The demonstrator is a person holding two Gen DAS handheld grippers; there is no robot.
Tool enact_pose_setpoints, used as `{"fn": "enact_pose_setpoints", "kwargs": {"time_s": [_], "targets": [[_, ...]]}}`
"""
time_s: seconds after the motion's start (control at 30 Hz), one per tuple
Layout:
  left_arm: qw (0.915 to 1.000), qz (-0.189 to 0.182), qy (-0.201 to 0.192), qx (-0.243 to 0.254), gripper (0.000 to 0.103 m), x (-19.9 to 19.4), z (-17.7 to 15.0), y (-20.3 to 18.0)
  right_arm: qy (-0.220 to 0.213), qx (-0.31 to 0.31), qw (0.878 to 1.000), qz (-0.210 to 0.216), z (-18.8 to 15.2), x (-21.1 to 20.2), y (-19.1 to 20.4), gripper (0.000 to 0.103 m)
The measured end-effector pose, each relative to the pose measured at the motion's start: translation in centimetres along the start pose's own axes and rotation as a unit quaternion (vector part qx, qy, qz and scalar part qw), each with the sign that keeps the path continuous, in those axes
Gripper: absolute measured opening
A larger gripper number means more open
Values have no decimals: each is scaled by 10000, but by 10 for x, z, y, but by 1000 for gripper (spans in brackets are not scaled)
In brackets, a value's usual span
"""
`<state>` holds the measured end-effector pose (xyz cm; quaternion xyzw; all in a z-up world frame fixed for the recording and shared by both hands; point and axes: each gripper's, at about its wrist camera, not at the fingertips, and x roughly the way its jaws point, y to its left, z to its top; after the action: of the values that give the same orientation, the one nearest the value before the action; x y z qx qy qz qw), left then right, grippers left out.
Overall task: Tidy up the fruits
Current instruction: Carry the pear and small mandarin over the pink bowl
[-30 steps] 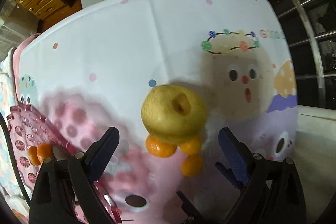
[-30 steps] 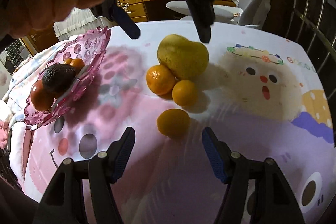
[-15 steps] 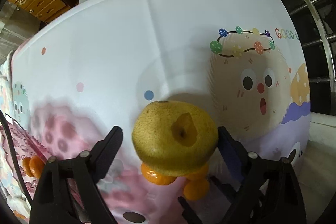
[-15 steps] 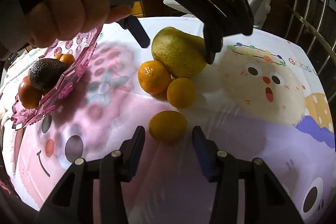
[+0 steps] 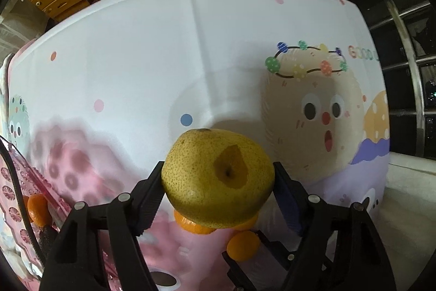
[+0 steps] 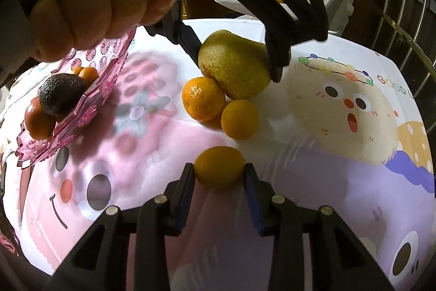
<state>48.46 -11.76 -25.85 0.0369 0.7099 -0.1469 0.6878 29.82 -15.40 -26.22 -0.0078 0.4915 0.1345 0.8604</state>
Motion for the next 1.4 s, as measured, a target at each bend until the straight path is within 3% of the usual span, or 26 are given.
{"fn": "enact_pose_setpoints", "kwargs": {"time_s": [0.47,0.83,1.1,1.4], "targets": [[9950,-216,-970,-6,73,-116,-28,5,-206,-185,9996,104,5,-45,9,36],[9850,-232,-1663,-401,73,-195,-83,56,-458,-408,9981,92,9,-76,40,36],[9804,-273,-1833,-665,73,-223,-131,107,-690,-604,9957,114,17,-93,79,36],[9803,-441,-1698,-909,73,-220,-173,163,-795,-479,9956,95,24,-99,127,36]]}}
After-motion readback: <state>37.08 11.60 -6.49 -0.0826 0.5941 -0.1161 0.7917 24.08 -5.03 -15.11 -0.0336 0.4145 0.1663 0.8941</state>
